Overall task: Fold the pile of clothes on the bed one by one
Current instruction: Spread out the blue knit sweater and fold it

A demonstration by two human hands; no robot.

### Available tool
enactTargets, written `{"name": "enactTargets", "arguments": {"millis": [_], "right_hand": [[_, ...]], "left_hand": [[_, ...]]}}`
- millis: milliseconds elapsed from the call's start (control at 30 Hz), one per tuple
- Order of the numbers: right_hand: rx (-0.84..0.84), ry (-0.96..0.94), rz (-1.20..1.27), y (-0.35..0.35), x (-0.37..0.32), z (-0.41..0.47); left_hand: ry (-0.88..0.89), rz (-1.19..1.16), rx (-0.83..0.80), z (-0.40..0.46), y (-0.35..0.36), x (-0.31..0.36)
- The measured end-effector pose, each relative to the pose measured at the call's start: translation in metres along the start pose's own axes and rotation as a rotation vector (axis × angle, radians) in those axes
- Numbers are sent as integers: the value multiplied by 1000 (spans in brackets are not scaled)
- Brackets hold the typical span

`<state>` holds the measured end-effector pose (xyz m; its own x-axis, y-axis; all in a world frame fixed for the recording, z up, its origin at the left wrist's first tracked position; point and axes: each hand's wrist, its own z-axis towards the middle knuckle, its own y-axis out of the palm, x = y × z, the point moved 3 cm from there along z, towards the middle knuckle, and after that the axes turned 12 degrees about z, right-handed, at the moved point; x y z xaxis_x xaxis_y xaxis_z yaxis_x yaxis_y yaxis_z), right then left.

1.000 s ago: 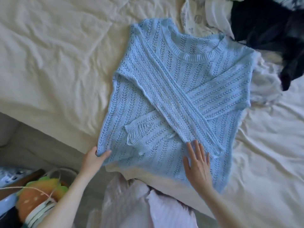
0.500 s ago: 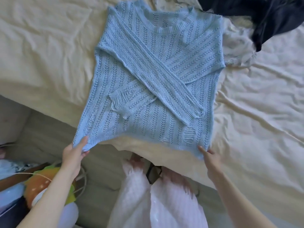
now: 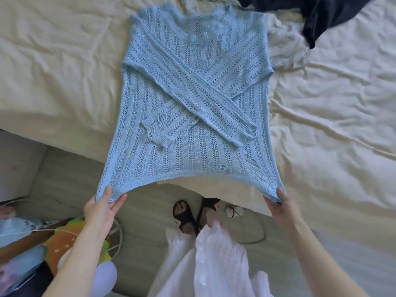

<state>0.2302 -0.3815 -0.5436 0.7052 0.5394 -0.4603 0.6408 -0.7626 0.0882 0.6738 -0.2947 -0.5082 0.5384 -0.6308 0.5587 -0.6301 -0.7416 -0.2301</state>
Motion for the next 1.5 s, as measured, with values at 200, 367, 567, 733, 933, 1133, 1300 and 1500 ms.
{"name": "enactTargets", "arguments": {"millis": [200, 367, 567, 733, 933, 1133, 1300, 1500], "right_hand": [[87, 11, 38, -42, -2, -42], [95, -18, -71, -44, -6, -67], [8, -144, -60, 15, -46, -66], [-8, -107, 136, 64, -78, -48], [47, -175, 182, 133, -127, -8], [31, -183, 180, 239, -178, 43], [-16, -229, 159, 311, -207, 84], [27, -206, 114, 374, -229, 127]], "left_hand": [[-103, 24, -8, -28, -32, -7], [-162, 4, 18, -46, -39, 7], [-15, -91, 10, -37, -14, 69], [65, -181, 12, -17, 24, 121], [93, -243, 42, 24, 80, 191], [132, -298, 70, 69, 163, 268], [156, -277, 83, 108, 221, 316], [149, -287, 96, 145, 264, 352]]}}
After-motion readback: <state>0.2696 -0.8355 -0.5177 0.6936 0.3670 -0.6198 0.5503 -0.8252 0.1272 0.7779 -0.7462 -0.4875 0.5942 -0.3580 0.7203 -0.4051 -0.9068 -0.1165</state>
